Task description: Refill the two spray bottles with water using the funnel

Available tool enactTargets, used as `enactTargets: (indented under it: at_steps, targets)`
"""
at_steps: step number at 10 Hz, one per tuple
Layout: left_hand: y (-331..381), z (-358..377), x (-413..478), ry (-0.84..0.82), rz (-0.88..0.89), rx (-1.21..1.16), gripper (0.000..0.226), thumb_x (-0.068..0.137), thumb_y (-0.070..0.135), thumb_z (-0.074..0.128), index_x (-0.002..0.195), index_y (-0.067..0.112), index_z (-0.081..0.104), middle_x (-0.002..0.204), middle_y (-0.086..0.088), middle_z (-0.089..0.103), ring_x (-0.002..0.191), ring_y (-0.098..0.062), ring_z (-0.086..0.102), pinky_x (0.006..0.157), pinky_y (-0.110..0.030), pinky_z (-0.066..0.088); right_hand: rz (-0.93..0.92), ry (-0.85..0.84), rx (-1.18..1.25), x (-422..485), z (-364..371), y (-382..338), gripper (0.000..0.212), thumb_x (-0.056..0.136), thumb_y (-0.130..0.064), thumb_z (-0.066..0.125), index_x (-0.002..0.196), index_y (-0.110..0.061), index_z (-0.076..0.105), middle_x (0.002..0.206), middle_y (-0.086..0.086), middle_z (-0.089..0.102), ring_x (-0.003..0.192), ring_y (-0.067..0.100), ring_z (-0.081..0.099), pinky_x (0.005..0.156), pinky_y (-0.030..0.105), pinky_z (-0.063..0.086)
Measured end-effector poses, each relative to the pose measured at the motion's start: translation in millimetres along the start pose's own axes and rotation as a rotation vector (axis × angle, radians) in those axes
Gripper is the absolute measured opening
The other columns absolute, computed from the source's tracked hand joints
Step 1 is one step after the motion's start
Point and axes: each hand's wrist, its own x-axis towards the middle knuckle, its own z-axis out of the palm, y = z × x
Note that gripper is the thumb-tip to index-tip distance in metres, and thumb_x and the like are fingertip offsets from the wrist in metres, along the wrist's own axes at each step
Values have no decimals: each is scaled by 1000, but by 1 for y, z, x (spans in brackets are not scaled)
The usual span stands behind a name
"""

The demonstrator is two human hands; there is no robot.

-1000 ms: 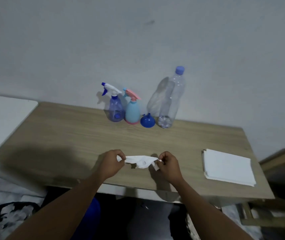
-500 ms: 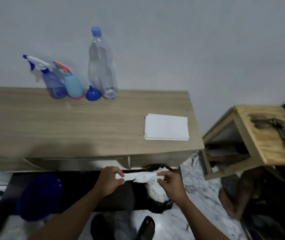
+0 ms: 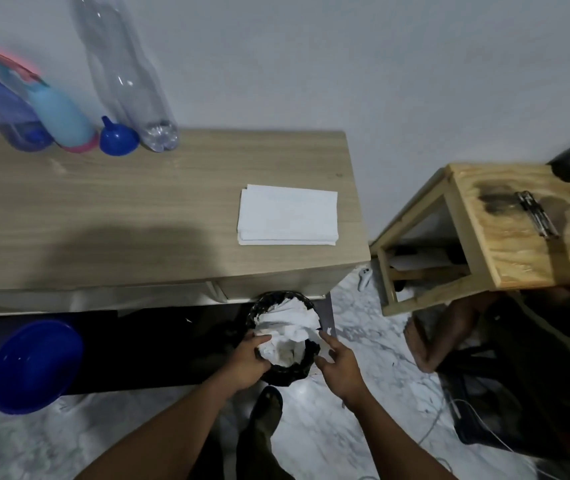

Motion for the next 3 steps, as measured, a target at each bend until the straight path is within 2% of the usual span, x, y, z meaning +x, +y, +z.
enactTargets:
  at_steps: [1, 2, 3]
  targets:
    - [3, -4, 3, 44, 16, 3, 55, 86, 3, 69, 138, 14, 55, 155, -5, 32, 131, -21, 51, 96, -17, 40, -16, -14, -44, 12, -5, 6, 54, 93, 4, 61, 144, -12, 51, 145, -6, 44, 140, 18, 42, 97, 10, 40]
    - [3, -20, -1, 123, 46, -31, 54, 83, 7, 73, 134, 16, 59, 152, -7, 42, 124, -24, 58, 108, -35, 45, -45, -7, -27, 15, -4, -6, 52, 93, 3, 62, 141, -13, 53, 152, 6, 46, 135, 21, 50, 97, 15, 43]
    - [12, -35, -10, 221, 113, -144, 49, 85, 5, 72, 133, 12, 59, 143, -5, 51, 117, -23, 61, 104, -39, 49, -82, 13, 56, 13, 4, -26, 50, 95, -1, 61, 142, -17, 53, 150, -1, 47, 134, 21, 49, 98, 24, 45]
